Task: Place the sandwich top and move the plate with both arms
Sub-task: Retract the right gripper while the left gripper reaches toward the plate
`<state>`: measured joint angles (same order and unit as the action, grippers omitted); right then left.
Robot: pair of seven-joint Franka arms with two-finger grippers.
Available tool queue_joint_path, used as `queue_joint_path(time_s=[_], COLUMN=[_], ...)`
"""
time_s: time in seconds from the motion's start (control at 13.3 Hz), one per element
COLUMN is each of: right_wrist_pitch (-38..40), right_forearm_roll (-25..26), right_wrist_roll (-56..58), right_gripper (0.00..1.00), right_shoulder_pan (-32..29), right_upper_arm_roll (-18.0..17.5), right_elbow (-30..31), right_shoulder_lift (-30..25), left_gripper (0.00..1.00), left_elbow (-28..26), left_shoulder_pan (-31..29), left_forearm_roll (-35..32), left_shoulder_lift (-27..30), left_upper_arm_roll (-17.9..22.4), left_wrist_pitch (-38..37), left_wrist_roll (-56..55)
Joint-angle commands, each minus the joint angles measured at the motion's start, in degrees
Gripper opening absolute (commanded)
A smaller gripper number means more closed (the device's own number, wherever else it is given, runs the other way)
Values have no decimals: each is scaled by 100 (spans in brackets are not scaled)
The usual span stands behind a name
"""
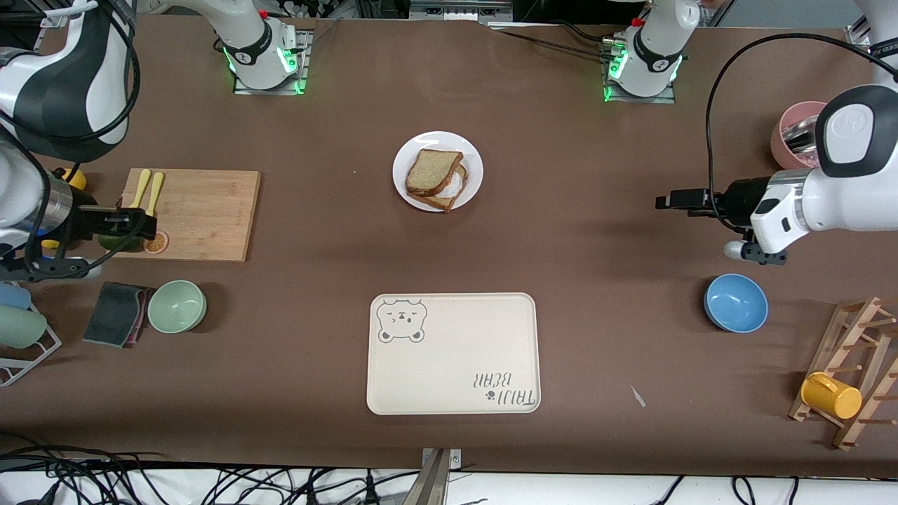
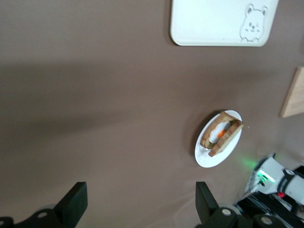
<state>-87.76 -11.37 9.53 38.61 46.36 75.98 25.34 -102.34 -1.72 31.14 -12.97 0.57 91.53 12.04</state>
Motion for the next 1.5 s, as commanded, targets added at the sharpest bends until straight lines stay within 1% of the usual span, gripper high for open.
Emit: queue_joint_path(time_s=[0.0, 0.08, 0.15, 0.23, 0.38, 0.45, 0.53, 0.75, 0.83, 0.98, 1.13, 1.35, 1.43], right_wrist_pitch=[-12, -21, -21, -21, -30, -74, -170, -714, -742, -707, -725, -698, -698], right_forearm_roll=[74, 169, 196, 327, 695, 1054, 1293, 1286, 1278, 1277, 1269, 1286, 1304], right_wrist_roll=[145, 119, 128, 137, 137, 128, 50, 31, 23, 22, 31, 40, 40], right_gripper=[100, 100, 100, 100, 100, 100, 100, 100, 100, 100, 100, 100, 100], right_shoulder_pan=[-1140, -1650, -2090, -2364, -2822, -3041, -3252, -3867, -4078, -4160, -4151, -4064, -4046], right_upper_arm_roll=[-1343, -1871, -2259, -2559, -3052, -3385, -3753, -4300, -4537, -4627, -4619, -4610, -4601], right_elbow=[75, 75, 84, 162, 486, 697, 960, 1953, 2034, 1974, 1878, 1763, 1754], right_shoulder_lift=[-747, -924, -1091, -1249, -1601, -1811, -2022, -2708, -2762, -2754, -2693, -2622, -2613], left_gripper=[100, 100, 100, 100, 100, 100, 100, 100, 100, 100, 100, 100, 100], left_elbow=[-399, -487, -619, -690, -918, -1015, -1111, -1594, -1700, -1762, -1789, -1763, -1771], left_shoulder_pan=[-13, -13, -13, -13, -22, -22, -22, 57, 162, 364, 741, 1251, 1401], left_forearm_roll=[637, 718, 788, 937, 1358, 1543, 1745, 2649, 2869, 3239, 3739, 4522, 4785], left_shoulder_lift=[-170, -223, -232, -310, -442, -539, -627, -847, -882, -996, -1145, -1435, -1541], left_upper_arm_roll=[13, 13, 13, 13, 13, 13, 13, 13, 13, 13, 13, 5, -4], left_wrist_pitch=[58, 58, 76, 85, 76, 76, 76, 94, 155, 382, 847, 1244, 1358], left_wrist_roll=[649, 764, 808, 1018, 1675, 1992, 2317, 2908, 2909, 2909, 2909, 2953, 3145])
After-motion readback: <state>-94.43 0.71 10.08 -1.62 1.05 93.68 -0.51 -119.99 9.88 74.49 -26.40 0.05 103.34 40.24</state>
